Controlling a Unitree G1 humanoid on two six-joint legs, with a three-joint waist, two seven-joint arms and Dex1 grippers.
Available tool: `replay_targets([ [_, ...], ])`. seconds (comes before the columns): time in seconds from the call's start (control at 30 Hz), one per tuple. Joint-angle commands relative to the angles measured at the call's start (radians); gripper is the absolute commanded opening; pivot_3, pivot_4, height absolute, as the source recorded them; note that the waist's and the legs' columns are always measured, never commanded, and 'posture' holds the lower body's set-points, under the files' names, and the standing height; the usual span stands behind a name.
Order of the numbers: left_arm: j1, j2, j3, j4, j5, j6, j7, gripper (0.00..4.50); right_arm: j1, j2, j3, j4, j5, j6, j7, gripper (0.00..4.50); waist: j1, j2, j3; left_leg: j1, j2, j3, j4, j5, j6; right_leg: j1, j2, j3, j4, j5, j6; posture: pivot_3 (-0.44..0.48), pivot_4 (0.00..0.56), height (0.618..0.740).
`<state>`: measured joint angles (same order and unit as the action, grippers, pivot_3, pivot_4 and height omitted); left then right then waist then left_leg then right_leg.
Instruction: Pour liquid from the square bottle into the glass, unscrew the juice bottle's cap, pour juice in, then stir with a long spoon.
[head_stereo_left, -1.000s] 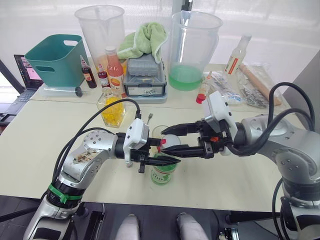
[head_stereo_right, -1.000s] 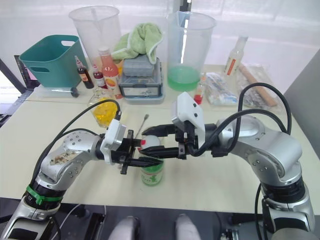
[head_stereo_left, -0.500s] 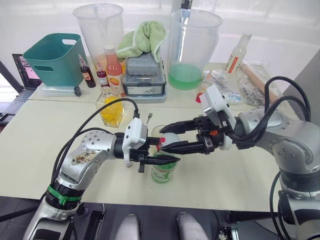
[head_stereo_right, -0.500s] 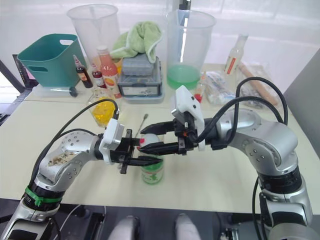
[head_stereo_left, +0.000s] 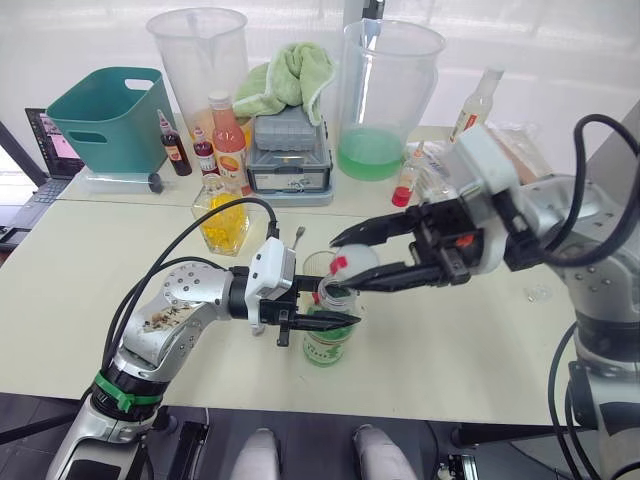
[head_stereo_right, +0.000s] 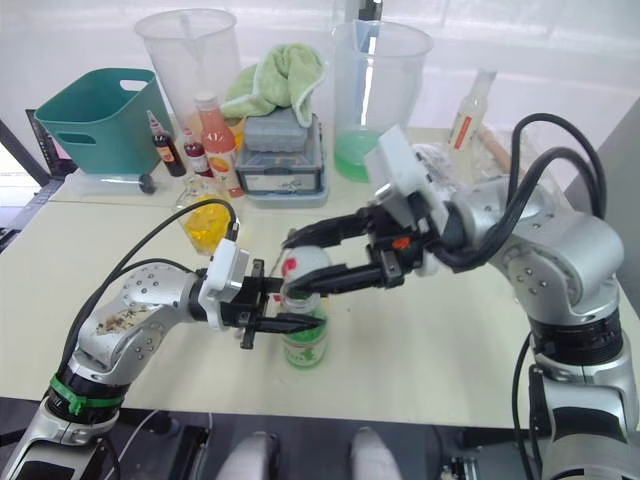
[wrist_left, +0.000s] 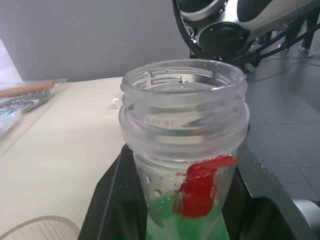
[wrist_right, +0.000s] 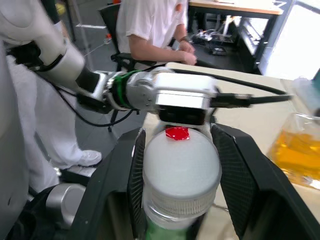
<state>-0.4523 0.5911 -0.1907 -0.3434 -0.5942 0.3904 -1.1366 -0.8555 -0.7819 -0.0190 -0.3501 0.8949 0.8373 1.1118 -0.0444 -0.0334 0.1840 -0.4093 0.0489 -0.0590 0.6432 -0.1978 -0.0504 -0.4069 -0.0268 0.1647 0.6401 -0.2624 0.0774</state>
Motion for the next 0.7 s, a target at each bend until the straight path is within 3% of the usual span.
replay_targets([
  [0.03, 0.031, 0.024, -0.023, 0.028, 0.064, 0.020, 0.018, 1.42, 0.032, -0.047, -0.117, 0.099, -0.062, -0.038, -0.072, 1.66, 0.001, 0.000, 0.000, 0.000, 0.000, 0.000, 0.000, 0.000, 0.000, 0.000, 0.000, 0.000, 0.000, 0.000, 0.000, 0.000, 0.150, 0.728],
  [0.27, 0.023, 0.016, -0.005, 0.032, 0.043, 0.031, 0.018, 1.42, 0.237, -0.091, -0.258, 0.301, -0.233, -0.183, -0.179, 1.66, -0.001, 0.000, 0.000, 0.001, 0.000, 0.001, 0.000, 0.000, 0.000, 0.001, 0.000, 0.001, 0.000, 0.000, 0.000, 0.000, 0.150, 0.728],
  [0.43, 0.025, 0.015, 0.016, 0.017, 0.021, 0.055, 0.028, 1.42, 0.349, -0.039, -0.291, 0.369, -0.328, -0.240, -0.321, 1.66, -0.005, 0.000, 0.000, 0.002, 0.000, 0.001, 0.000, 0.000, 0.000, 0.001, 0.000, 0.002, 0.001, 0.000, 0.000, 0.000, 0.150, 0.728],
  [0.7, 0.025, 0.025, 0.027, 0.000, 0.029, 0.073, 0.043, 1.42, 0.336, 0.120, -0.260, 0.563, -0.521, -0.330, -0.624, 1.66, -0.021, 0.000, 0.000, 0.003, -0.001, 0.002, 0.000, 0.000, 0.000, 0.003, 0.000, 0.003, 0.001, 0.000, 0.001, 0.000, 0.150, 0.728],
])
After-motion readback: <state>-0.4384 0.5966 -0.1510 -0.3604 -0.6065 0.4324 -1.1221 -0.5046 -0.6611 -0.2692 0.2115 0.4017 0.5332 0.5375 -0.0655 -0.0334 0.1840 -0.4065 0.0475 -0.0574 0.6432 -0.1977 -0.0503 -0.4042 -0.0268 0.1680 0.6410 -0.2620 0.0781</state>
